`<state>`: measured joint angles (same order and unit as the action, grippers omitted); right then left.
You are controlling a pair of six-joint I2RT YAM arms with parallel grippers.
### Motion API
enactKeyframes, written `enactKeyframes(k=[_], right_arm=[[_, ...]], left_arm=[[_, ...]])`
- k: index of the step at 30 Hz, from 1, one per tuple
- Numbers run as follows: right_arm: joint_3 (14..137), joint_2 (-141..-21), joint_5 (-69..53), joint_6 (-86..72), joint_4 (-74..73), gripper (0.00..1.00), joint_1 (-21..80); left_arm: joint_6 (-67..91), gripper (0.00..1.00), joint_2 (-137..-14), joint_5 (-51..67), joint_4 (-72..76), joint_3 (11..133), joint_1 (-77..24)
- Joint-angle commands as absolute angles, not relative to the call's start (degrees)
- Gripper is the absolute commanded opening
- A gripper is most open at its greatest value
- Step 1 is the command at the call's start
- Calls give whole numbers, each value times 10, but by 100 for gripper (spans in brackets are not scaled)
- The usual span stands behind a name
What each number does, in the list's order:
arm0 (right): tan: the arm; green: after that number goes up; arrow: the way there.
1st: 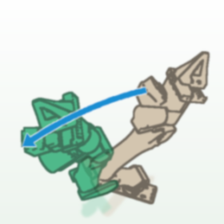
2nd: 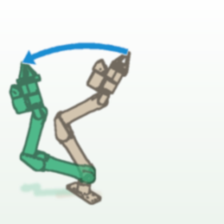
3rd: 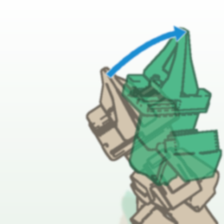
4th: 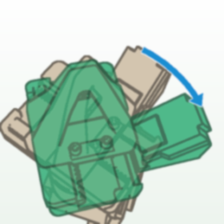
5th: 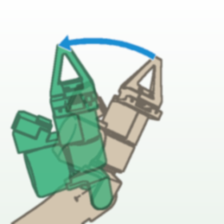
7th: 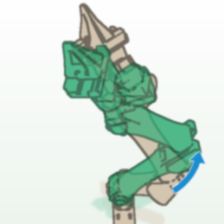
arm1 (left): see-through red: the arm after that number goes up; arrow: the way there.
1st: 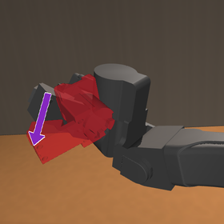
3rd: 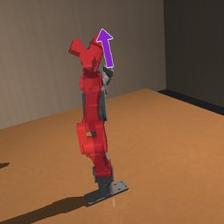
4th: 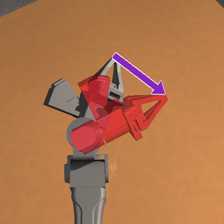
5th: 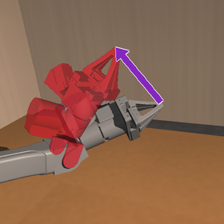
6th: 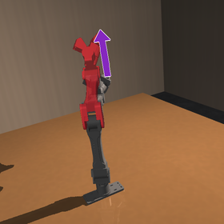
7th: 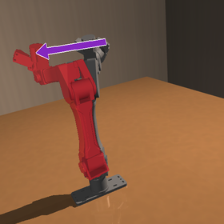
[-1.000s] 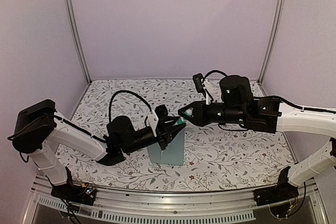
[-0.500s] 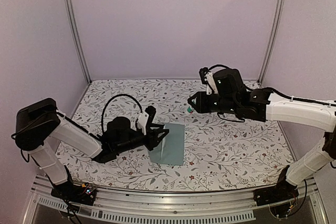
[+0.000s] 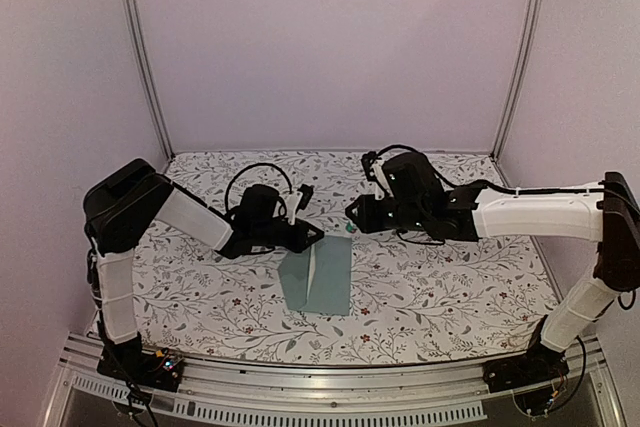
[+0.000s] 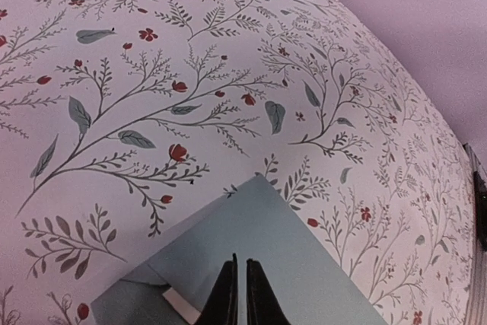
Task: Place the letter into the envelope and seal it
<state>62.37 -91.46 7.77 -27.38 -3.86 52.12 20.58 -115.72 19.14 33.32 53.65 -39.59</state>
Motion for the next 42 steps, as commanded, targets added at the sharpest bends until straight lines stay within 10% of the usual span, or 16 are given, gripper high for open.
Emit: enactKeyframes(k=[1,42], right_arm=[[613,-951,52,-272,32,0,525],[694,-1172,172,-283,65,0,604]], left_arm=[[194,3,-1209,225,246,582,-387],[187,0,-1250,237,253,574,-363]])
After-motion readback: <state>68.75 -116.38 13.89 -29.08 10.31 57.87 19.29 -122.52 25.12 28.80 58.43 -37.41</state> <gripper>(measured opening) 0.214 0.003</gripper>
